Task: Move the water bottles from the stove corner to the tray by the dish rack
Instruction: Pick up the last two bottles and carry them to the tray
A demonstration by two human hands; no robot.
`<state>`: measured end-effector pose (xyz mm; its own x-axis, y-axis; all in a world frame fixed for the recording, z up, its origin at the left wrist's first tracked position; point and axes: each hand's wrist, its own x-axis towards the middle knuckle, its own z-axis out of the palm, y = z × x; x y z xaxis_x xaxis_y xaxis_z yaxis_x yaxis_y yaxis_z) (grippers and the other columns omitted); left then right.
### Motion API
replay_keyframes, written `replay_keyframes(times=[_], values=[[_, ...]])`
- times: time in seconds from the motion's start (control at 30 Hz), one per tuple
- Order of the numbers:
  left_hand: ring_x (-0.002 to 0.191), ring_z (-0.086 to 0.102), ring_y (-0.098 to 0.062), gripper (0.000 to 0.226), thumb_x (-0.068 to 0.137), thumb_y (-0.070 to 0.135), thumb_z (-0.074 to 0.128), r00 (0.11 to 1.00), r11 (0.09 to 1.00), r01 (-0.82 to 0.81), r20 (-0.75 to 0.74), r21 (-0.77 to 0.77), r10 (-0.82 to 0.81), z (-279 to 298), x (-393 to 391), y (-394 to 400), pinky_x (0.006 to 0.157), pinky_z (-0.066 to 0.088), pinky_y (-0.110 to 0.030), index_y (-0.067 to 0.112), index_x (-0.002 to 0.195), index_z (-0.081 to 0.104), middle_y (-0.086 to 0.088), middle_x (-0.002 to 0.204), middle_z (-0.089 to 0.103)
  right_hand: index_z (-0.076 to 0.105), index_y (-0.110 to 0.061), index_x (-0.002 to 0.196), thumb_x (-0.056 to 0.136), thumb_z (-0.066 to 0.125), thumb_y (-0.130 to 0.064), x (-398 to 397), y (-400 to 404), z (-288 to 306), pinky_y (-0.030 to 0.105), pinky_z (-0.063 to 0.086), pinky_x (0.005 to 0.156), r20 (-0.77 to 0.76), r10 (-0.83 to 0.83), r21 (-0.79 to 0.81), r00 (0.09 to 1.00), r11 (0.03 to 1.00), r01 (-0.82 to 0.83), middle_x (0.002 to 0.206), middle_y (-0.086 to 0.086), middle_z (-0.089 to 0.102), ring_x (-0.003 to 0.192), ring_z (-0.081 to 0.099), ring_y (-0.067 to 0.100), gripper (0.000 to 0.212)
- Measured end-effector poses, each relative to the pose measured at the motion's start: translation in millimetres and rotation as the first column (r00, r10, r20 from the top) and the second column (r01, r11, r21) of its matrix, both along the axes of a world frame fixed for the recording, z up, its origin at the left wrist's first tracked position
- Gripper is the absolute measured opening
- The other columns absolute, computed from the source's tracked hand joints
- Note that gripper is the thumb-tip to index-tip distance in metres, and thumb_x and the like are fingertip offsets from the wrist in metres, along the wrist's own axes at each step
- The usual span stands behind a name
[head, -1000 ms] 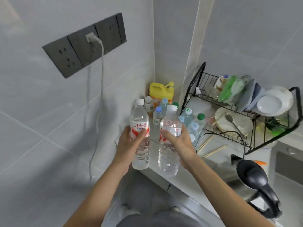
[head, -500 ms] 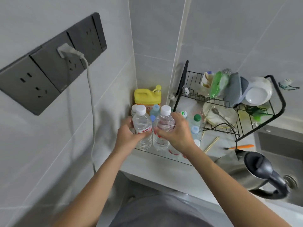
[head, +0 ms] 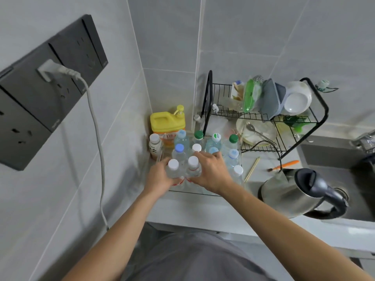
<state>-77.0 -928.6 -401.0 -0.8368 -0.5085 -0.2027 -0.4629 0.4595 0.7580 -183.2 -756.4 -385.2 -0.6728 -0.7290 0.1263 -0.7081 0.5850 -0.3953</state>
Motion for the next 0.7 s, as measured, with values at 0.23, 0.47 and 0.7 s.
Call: replay_keyframes(times=[0.23,0.47,0.7], values=[[0.088,0.07,-0.017,0.04,0.067,0.022,0.092,0.998,0.998,0.056,0.023,-0.01,-0.055,-7.6,-5.9,1.8,0.073,0.055,-0.032,0.033,0.099,0.069,0.011,0.094,0.077,0.054,-0.022,0.111,0.066,0.083,-0.05,2.4,-4.1,-8.3,0.037,0.025,0.08,-0.136,0.037,0.219,0.99,0.976,-0.006,0.086,-0.004,0.072,0.083,0.066,0.029,0.06],[0.096,0.062,-0.019,0.045,0.065,0.017,0.091,0.989,0.985,0.143,-0.016,-0.1,-0.145,-11.7,-11.6,-1.0,0.08,0.05,-0.028,0.028,0.105,0.072,0.002,0.105,0.056,0.068,-0.024,0.106,0.075,0.084,-0.037,-13.2,-5.9,3.9,0.038,0.033,0.088,-0.139,0.067,0.319,0.988,0.947,-0.02,0.102,-0.001,0.066,0.097,0.064,0.027,0.038],[0.07,0.053,-0.024,0.027,0.088,0.034,0.079,0.965,0.891,0.239,-0.005,-0.387,-0.261,5.7,-10.8,-5.2,0.058,0.038,-0.035,0.027,0.088,0.054,0.009,0.069,0.05,0.066,-0.024,0.113,0.087,0.075,-0.044,-20.5,-3.7,7.5,0.039,0.039,0.091,-0.104,0.121,0.311,0.987,0.947,-0.084,0.109,0.0,0.064,0.092,0.064,0.029,0.034]])
